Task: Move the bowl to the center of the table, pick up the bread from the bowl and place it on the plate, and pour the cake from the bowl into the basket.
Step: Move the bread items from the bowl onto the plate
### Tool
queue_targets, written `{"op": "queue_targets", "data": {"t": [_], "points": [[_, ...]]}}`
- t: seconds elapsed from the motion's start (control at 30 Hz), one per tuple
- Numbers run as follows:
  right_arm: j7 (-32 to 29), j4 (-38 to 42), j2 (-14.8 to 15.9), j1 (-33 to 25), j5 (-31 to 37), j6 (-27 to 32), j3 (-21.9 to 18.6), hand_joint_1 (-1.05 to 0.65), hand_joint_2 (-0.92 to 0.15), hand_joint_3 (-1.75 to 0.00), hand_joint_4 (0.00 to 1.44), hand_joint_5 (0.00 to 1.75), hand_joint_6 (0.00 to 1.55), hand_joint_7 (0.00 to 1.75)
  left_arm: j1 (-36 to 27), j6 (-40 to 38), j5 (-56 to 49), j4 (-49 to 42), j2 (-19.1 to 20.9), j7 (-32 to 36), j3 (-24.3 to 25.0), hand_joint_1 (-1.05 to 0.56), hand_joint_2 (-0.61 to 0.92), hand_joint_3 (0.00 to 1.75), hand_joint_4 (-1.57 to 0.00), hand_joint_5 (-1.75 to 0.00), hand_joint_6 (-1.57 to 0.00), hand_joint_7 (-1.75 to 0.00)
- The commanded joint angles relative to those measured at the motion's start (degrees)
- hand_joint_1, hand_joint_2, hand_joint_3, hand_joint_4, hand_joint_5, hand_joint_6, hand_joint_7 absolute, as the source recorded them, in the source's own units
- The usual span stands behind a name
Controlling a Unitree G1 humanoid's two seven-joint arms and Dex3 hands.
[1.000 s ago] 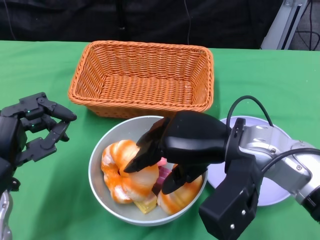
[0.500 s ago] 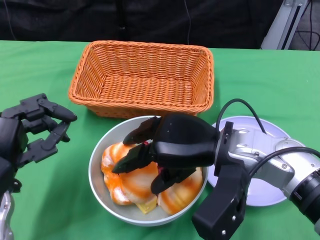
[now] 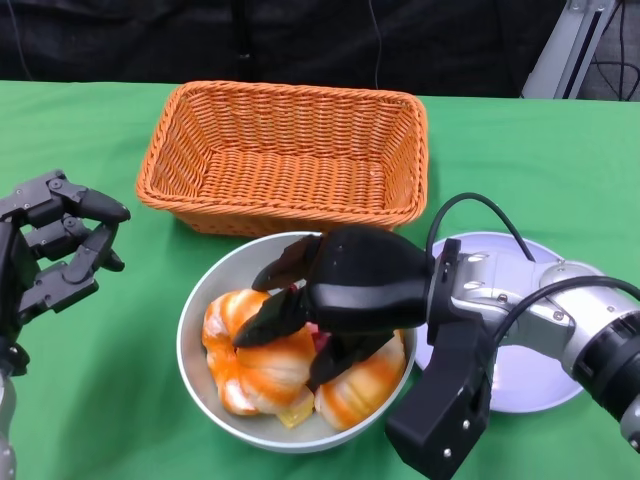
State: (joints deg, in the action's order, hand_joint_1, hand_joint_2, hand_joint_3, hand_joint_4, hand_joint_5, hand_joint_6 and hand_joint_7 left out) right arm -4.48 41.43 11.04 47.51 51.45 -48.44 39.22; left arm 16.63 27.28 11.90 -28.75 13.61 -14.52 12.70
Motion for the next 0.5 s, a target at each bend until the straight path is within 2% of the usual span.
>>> {"op": "queue_targets", "data": {"t": [0.03, 0.2, 0.4, 0.5], "points": [[1.3, 2.0, 0.7, 1.5, 0.1, -1.5, 1.4, -0.69, -0.88, 0.00, 0.59, 0.02, 0.67, 0.01, -0.2, -1.4, 1.1, 1.5, 1.0, -0.3, 1.2, -0.13, 0.65, 0.84, -0.84, -1.46, -0.89, -1.04], [2.8, 2.3, 0.6, 1.7, -0.2, -1.3, 1.8, -0.68, -0.88, 0.00, 0.57, 0.01, 0.66, 0.00, -0.3, -2.4, 1.1, 2.1, 0.8, 0.2, 1.6, -0.12, 0.64, 0.86, -0.85, -1.45, -0.90, -1.03], [-1.3, 2.2, 0.2, 1.7, 3.0, -0.2, 3.8, -0.67, -0.89, -0.01, 0.60, 0.02, 0.65, 0.00, -0.4, -3.0, 1.5, 2.7, 0.3, 0.1, 2.3, -0.15, 0.62, 0.88, -0.86, -1.45, -0.90, -1.02], [-7.2, 2.3, -1.0, 1.1, 6.9, 2.4, 5.8, -0.62, -0.89, 0.00, 0.65, 0.04, 0.67, 0.01, -0.6, -4.0, 1.2, 3.4, 0.1, 0.7, 2.4, -0.16, 0.62, 0.88, -0.86, -1.45, -0.90, -1.02]]}}
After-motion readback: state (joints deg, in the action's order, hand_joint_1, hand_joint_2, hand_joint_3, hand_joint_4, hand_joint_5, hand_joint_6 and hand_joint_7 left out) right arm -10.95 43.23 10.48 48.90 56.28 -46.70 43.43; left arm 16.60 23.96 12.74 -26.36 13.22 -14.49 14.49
